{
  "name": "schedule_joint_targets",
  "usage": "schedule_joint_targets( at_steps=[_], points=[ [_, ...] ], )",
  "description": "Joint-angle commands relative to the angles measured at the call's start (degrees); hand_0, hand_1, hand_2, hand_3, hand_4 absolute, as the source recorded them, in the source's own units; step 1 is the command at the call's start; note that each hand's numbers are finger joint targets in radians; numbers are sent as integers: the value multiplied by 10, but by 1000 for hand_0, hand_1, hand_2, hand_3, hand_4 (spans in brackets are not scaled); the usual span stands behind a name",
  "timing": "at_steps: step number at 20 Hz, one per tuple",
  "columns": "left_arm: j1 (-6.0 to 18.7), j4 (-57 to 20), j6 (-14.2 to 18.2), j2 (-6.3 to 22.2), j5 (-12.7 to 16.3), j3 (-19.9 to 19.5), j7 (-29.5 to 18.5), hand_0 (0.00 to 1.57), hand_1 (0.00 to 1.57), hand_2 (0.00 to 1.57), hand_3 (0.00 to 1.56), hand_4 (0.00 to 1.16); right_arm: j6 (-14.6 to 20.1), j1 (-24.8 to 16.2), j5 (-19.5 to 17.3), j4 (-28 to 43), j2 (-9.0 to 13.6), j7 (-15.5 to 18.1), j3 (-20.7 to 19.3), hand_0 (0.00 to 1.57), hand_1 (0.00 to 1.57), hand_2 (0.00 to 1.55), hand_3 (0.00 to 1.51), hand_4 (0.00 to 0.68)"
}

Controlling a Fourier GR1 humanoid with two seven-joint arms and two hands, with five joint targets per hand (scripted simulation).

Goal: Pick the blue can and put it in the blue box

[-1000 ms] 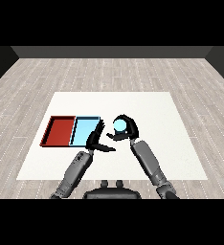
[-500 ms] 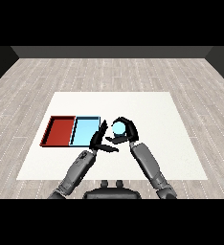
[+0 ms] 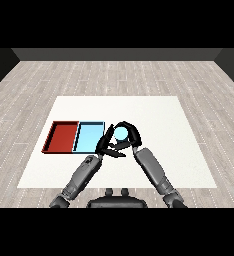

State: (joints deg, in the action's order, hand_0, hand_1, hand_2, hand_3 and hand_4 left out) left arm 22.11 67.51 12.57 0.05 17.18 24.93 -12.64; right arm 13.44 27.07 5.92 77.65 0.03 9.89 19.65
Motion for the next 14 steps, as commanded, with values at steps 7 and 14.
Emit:
schedule_joint_targets(
  at_steps=[7,14],
  points=[
    [6,-43,-9,0,23,22,-65,0,0,0,0,0,23,17,31,-41,0,33,45,1452,1452,1459,1411,574],
    [25,-32,41,0,0,32,-33,0,0,0,0,0,74,26,57,-35,0,32,102,1479,1479,1462,1398,541]
  ],
)
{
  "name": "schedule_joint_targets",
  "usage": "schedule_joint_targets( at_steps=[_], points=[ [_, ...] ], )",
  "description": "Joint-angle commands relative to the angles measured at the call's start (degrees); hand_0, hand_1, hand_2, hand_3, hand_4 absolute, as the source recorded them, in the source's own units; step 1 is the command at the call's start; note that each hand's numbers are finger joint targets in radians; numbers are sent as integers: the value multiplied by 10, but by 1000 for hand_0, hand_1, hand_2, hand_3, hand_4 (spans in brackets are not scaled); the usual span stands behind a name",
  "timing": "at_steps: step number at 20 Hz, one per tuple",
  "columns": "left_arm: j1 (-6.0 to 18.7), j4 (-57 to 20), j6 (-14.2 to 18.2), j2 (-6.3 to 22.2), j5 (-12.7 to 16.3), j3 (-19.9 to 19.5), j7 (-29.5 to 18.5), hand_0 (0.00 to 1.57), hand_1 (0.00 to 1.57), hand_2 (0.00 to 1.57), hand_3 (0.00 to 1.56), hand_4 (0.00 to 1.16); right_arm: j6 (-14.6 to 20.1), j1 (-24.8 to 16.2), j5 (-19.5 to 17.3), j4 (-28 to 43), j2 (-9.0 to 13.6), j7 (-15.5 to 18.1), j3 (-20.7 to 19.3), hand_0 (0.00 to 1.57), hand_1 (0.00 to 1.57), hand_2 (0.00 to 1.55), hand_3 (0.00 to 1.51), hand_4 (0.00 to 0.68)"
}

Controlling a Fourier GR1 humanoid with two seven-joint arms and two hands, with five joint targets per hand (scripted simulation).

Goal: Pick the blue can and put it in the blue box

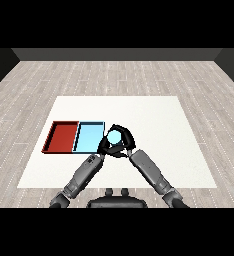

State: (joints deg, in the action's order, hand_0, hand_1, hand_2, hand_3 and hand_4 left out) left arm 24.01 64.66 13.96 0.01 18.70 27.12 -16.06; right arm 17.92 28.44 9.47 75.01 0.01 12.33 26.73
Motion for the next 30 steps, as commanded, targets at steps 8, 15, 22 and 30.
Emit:
schedule_joint_targets(
  at_steps=[8,15,22,30],
  points=[
    [82,-85,86,0,-20,25,40,0,0,0,0,0,-31,14,37,-40,0,37,-7,1483,1483,1458,1406,572],
    [51,-26,124,1,2,21,60,893,893,967,857,651,25,-2,21,42,1,-23,40,1487,1487,1462,1403,558],
    [90,-74,131,1,7,35,32,695,695,776,556,656,-1,18,41,17,1,-4,19,1477,1477,1452,1399,592],
    [52,-8,201,0,40,50,-28,1571,1571,1571,1471,702,-5,-10,50,41,2,-23,-9,1178,1178,1249,1121,408]
  ],
)
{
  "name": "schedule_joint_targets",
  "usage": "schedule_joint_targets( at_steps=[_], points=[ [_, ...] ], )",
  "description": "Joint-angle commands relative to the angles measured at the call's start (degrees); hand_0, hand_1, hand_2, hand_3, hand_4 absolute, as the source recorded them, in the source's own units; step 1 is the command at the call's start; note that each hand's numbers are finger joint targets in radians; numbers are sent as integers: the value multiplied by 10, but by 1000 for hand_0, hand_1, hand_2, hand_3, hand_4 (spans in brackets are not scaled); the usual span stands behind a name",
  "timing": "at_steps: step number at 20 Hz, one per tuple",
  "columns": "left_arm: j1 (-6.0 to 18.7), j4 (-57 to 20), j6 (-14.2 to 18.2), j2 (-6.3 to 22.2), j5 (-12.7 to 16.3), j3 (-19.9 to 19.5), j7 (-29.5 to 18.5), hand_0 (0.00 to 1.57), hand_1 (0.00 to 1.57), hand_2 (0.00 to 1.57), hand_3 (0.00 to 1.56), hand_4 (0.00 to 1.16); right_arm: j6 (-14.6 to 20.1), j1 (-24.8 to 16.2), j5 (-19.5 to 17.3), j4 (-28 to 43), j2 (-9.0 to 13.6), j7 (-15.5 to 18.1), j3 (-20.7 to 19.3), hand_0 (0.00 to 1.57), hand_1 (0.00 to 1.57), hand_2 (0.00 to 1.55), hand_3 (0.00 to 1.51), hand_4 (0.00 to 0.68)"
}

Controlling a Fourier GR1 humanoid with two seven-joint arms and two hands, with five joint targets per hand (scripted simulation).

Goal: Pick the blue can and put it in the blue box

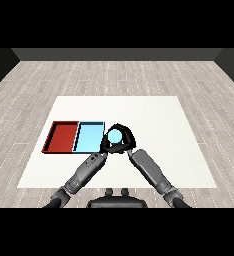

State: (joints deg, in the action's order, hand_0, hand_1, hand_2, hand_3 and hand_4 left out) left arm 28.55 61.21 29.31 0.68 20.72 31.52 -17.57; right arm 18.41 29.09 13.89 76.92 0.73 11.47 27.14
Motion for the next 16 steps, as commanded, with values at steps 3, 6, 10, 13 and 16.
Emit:
schedule_joint_targets(
  at_steps=[3,6,10,13,16],
  points=[
    [12,-5,33,-7,23,-12,-70,1571,1571,1552,1468,1044,-9,-20,-23,13,-7,-31,-6,0,0,0,0,0],
    [16,-13,33,-7,32,-9,-79,1571,1571,1552,1468,1044,-12,-24,-27,18,-7,-34,-8,0,0,0,0,0],
    [-12,-10,6,-7,36,-20,-118,1571,1571,1550,1461,1112,31,-26,-40,32,-7,-36,16,0,0,0,0,0],
    [19,-10,30,-7,-1,-33,-87,1571,1571,1567,1460,1142,17,-44,-43,20,-7,7,-19,0,0,0,0,0],
    [10,-23,33,-7,-26,-35,-103,1571,1571,1571,1477,1143,-18,-87,-39,77,8,-3,-48,0,0,0,0,0]
  ],
)
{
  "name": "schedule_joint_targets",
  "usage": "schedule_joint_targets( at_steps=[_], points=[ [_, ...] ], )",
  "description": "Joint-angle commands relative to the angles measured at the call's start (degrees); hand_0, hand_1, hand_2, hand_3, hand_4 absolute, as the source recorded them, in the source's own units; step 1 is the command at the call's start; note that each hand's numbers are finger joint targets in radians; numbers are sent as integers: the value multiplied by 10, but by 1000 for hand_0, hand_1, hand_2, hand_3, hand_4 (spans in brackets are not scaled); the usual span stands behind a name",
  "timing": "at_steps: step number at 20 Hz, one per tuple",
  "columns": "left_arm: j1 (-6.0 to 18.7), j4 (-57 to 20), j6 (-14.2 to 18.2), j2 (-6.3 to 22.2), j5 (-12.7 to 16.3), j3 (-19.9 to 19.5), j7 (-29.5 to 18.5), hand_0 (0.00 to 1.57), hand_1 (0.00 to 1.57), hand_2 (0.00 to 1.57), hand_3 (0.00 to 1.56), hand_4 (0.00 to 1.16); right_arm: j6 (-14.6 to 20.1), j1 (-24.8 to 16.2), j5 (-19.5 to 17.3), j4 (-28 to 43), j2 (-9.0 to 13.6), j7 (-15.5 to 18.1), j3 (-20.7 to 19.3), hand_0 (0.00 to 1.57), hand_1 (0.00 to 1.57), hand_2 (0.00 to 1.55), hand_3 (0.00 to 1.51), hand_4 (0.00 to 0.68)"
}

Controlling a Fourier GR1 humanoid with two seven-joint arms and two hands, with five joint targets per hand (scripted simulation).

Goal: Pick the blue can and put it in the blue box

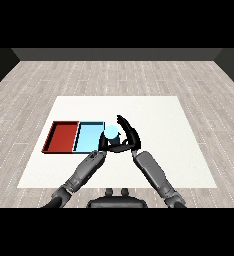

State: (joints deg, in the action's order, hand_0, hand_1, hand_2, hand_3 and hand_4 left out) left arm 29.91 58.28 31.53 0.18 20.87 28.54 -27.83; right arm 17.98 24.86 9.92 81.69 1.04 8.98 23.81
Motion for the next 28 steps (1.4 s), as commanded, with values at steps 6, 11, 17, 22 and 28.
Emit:
schedule_joint_targets(
  at_steps=[6,11,17,22,28],
  points=[
    [-42,8,32,-2,-27,9,-18,1571,1571,1571,1479,1139,-83,-89,44,103,24,25,-49,0,0,0,0,0],
    [32,-52,3,26,-53,-80,11,1571,1571,1571,1470,1131,-125,-140,72,152,78,43,-106,0,0,0,0,0],
    [37,-110,16,78,-64,-128,24,1567,1567,1557,1486,1133,-108,-164,82,192,91,34,-159,0,0,0,0,0],
    [53,-161,-21,177,-73,-148,112,1563,1563,1541,1463,1097,-103,-160,90,199,82,21,-165,0,0,0,0,0],
    [162,-374,-42,134,-108,-153,120,1571,1571,1565,1481,1051,-140,-162,100,132,75,68,-180,0,0,0,0,0]
  ],
)
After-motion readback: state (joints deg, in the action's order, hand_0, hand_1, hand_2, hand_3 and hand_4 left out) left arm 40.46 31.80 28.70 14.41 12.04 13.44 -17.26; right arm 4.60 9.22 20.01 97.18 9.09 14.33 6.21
